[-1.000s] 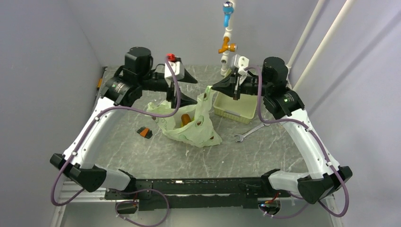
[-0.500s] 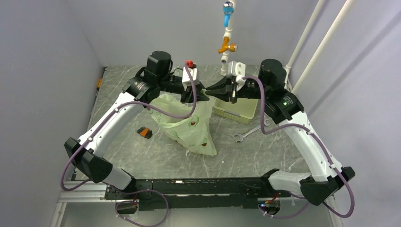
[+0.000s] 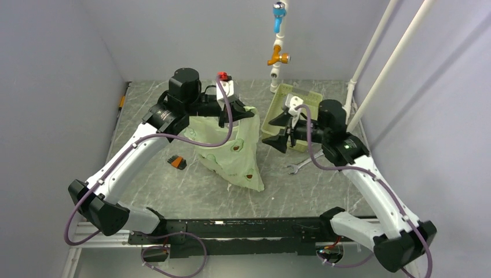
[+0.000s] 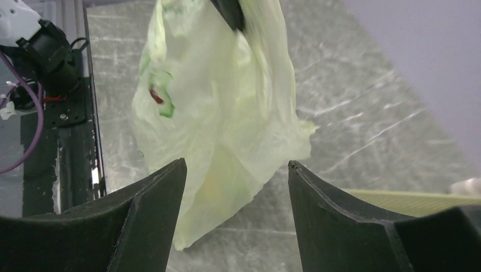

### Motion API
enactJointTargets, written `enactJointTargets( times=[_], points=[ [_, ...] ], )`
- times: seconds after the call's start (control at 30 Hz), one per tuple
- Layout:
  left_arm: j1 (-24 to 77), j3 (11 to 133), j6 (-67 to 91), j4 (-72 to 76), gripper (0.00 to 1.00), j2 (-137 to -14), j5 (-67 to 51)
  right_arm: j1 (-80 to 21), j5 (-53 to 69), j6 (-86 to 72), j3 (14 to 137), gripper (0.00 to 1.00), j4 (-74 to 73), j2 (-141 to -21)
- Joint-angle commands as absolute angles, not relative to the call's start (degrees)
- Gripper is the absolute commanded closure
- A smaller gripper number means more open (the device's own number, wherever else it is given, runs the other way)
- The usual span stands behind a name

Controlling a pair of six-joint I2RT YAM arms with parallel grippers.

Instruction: Place the fake fruits into the plastic bag and tie a complex knot

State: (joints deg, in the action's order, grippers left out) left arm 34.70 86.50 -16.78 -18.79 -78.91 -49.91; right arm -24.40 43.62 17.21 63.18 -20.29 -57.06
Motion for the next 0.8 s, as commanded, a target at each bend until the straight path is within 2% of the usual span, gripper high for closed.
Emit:
enactJointTargets(
  times=[0.0,0.07,0.1,0.17,0.23,0.33,0.43,0.6,0.63,0.67,0.73,0.77],
  points=[
    [34.80,86.71,-14.22,-13.95,0.98,-76.26,-50.11,-24.33,43.21,12.84,61.35,0.32,-10.77,-61.79],
    [34.76,86.57,-14.81,-14.42,0.97,-75.80,-50.72,-24.40,44.94,12.25,62.33,0.33,-7.66,-64.59],
    [34.73,86.59,-15.30,-14.83,0.98,-75.76,-51.12,-24.42,45.98,11.50,62.54,0.37,-5.42,-65.62],
    [34.80,86.07,-15.09,-14.15,1.00,-75.47,-51.23,-24.97,48.17,10.79,63.36,0.55,-0.80,-68.16],
    [34.80,85.43,-14.17,-12.55,1.00,-75.35,-50.81,-25.98,51.10,13.96,66.81,0.78,-0.27,-72.28],
    [34.78,84.13,-11.85,-9.28,1.00,-75.13,-49.22,-26.77,53.78,19.34,71.62,1.00,-0.26,-76.57],
    [34.84,80.99,-10.05,-4.20,1.00,-74.00,-44.89,-26.78,54.39,23.23,76.01,1.00,0.89,-79.55],
    [34.82,78.38,-10.10,-0.48,1.00,-72.81,-36.69,-26.64,55.22,29.09,77.90,1.00,-9.28,-76.45],
    [34.78,78.42,-10.60,-0.52,1.00,-72.71,-35.98,-26.55,54.07,30.06,75.52,0.95,-11.73,-74.00],
    [34.76,78.59,-11.48,-0.50,1.00,-72.69,-36.35,-26.08,52.48,29.53,73.45,0.80,-13.18,-72.31],
    [34.76,78.91,-12.59,-0.67,1.00,-72.56,-37.05,-23.75,51.67,28.16,70.45,0.45,-16.26,-69.83],
    [34.80,78.81,-12.77,-0.81,1.00,-72.45,-37.13,-22.27,51.80,26.91,69.65,0.34,-17.33,-69.13]
  ],
)
